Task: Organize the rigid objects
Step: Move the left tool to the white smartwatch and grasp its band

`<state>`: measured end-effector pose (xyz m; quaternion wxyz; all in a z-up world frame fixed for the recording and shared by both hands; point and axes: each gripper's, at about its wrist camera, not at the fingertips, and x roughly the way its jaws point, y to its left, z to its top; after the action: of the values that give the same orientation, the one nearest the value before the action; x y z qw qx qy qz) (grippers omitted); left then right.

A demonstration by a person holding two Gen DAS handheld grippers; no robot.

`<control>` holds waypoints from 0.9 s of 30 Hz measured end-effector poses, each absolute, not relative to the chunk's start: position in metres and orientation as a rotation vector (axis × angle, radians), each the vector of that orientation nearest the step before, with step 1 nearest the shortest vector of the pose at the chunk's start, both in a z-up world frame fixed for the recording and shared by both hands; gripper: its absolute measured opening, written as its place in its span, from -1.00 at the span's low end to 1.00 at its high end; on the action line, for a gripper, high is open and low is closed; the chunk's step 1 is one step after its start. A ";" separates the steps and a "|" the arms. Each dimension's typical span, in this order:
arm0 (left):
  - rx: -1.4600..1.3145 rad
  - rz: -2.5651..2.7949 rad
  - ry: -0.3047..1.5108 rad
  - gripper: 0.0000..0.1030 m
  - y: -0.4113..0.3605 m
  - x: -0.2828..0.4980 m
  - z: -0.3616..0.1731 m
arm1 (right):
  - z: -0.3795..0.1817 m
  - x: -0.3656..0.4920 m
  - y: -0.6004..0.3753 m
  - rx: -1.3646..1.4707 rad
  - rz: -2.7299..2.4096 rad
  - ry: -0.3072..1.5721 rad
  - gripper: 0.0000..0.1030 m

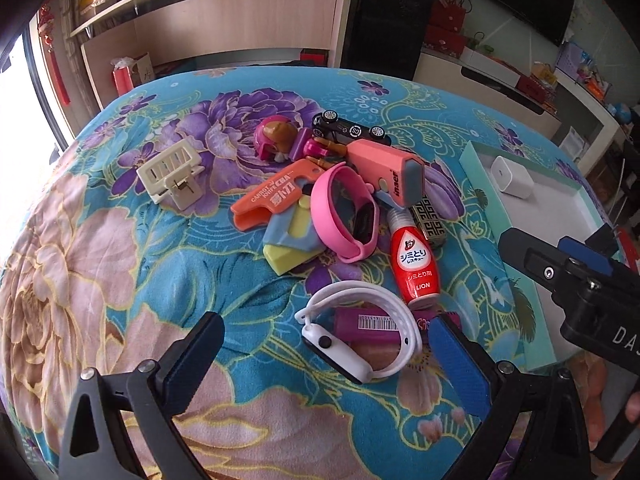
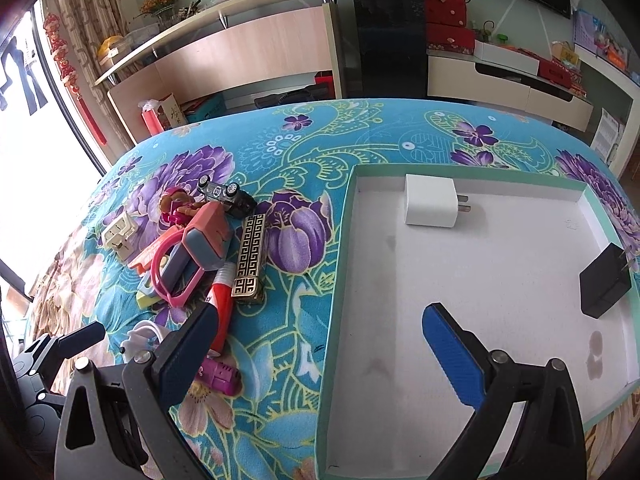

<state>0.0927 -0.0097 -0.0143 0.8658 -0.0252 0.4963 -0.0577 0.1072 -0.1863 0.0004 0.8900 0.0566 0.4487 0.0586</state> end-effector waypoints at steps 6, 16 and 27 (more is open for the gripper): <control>-0.078 -0.138 1.042 0.71 -0.009 0.095 -0.017 | 0.001 0.106 -0.184 0.110 0.129 0.930 0.97; -0.051 -0.195 1.043 0.31 -0.019 0.095 -0.017 | -0.001 0.107 -0.182 0.105 0.135 0.938 0.97; -0.132 -0.064 0.989 0.28 0.016 0.094 -0.002 | -0.002 0.106 -0.179 0.102 0.146 0.938 0.97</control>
<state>0.0943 0.0161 -0.0021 0.8777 -0.0635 0.4740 -0.0306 0.1064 -0.1787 -0.0016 0.8883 0.0491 0.4513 0.0700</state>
